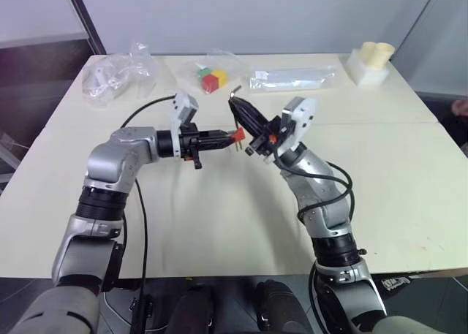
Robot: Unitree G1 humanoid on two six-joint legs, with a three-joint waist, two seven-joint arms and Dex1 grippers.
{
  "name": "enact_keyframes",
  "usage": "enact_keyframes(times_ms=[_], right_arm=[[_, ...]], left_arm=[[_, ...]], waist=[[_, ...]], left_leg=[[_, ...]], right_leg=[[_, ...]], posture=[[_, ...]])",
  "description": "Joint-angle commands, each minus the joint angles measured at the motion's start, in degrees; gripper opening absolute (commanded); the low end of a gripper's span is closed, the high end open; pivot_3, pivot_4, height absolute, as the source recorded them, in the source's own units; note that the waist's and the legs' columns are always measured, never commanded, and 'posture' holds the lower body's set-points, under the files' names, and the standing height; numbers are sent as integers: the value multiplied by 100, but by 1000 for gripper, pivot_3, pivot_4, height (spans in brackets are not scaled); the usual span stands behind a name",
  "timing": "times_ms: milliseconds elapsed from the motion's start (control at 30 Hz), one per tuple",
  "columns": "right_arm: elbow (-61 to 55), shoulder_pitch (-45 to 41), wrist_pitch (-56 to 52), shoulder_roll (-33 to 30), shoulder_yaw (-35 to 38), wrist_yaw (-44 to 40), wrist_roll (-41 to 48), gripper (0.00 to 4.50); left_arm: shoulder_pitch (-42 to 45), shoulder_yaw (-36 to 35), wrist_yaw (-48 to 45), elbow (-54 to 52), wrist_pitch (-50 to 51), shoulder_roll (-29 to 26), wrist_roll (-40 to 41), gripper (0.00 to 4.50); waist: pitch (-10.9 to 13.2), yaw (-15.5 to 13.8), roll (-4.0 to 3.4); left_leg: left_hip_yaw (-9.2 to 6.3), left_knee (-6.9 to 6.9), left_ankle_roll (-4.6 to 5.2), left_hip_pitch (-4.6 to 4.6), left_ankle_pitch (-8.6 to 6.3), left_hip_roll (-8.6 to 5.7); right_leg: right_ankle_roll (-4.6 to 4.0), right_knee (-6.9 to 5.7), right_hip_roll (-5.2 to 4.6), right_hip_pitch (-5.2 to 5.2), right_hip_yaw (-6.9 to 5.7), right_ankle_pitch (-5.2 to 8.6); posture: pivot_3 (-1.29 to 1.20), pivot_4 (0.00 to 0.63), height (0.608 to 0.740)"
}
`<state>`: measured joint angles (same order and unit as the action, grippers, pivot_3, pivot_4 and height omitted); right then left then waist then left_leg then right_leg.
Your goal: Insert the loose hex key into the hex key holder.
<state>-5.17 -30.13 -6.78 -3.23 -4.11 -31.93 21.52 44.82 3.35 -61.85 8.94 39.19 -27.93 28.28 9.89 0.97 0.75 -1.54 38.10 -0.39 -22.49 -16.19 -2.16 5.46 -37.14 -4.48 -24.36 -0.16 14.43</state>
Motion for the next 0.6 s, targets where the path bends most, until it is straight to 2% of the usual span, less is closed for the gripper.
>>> enact_keyframes(times_ms=[33,600], right_arm=[[-83,-95,182,38,6,-28,18,41],[53,-149,269,-66,57,-78,-5,41]], left_arm=[[131,-173,-12,-240,-16,8,168,242],[105,-222,43,-333,1,-35,257,242]], waist=[[0,0,0],[0,0,0]], left_leg=[[0,0,0,0,0,0],[0,0,0,0,0,0]], right_leg=[[0,0,0,0,0,0],[0,0,-1,0,0,0]], posture=[[0,150,740],[0,150,740]])
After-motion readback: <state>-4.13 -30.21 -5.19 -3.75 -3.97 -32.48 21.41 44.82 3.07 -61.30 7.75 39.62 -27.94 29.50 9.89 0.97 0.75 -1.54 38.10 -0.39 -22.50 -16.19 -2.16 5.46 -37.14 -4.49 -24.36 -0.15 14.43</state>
